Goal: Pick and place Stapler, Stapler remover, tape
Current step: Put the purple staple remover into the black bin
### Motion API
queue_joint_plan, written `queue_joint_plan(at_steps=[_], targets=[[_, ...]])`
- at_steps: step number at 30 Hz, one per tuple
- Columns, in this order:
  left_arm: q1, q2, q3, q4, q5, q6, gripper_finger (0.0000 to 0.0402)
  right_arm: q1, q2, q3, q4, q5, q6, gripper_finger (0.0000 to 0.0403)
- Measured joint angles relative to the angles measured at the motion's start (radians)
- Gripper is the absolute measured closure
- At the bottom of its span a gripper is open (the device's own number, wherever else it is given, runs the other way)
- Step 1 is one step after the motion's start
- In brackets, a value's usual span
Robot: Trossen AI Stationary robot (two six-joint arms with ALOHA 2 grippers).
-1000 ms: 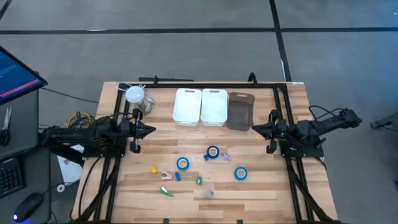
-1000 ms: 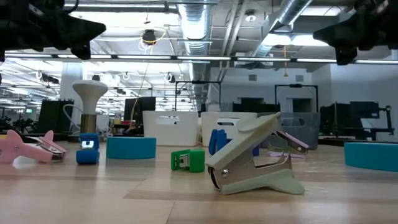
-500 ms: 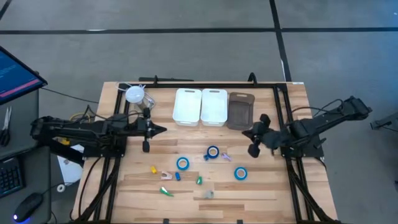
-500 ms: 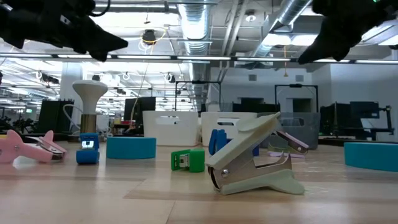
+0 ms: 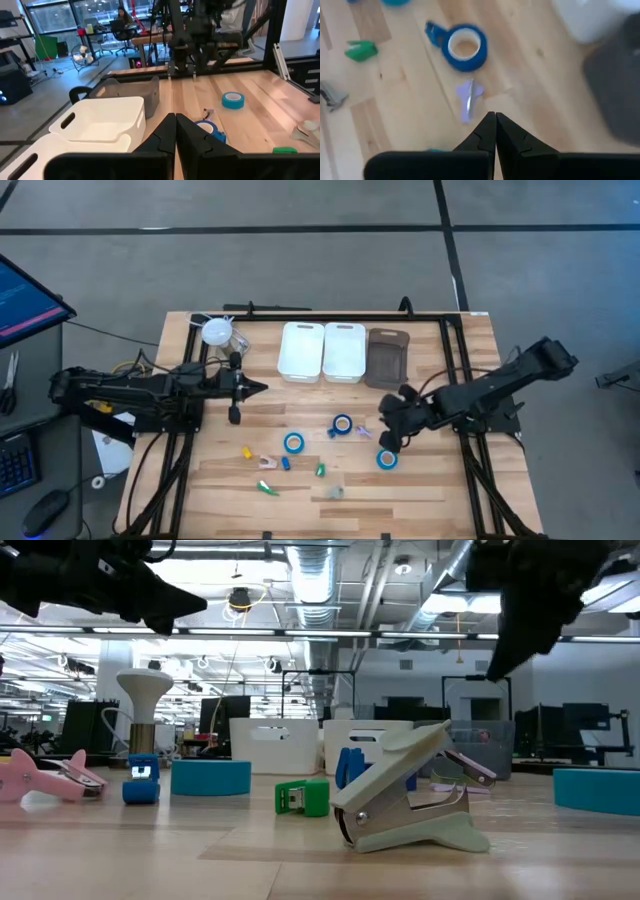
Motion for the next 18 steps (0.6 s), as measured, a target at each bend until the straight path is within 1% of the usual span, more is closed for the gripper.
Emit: queue_joint_plan(at_steps=[4, 8, 10, 14, 18], targets=[[0.000, 0.000, 0.000, 0.001, 0.000, 0.049, 0.0399, 0.006, 0.071, 0.000, 0.060, -0.048, 0.014, 0.0386], [0.000, 0.000, 0.000, 0.000, 0.000, 0.062, 0.0399, 0.020, 0.127, 0.000, 0.138, -0.047, 0.021, 0.0343], [0.000, 0.000, 0.000, 0.000, 0.000, 0.063, 0.0399, 0.020, 0.151, 0.000, 0.174, -0.044, 0.053, 0.0319], [0.000, 0.000, 0.000, -0.001, 0.000, 0.063, 0.0399, 0.019, 0.203, 0.000, 0.185, -0.045, 0.117, 0.0277], [0.000, 0.000, 0.000, -0.001, 0.000, 0.063, 0.0399, 0.018, 0.253, 0.000, 0.185, -0.044, 0.156, 0.0250]])
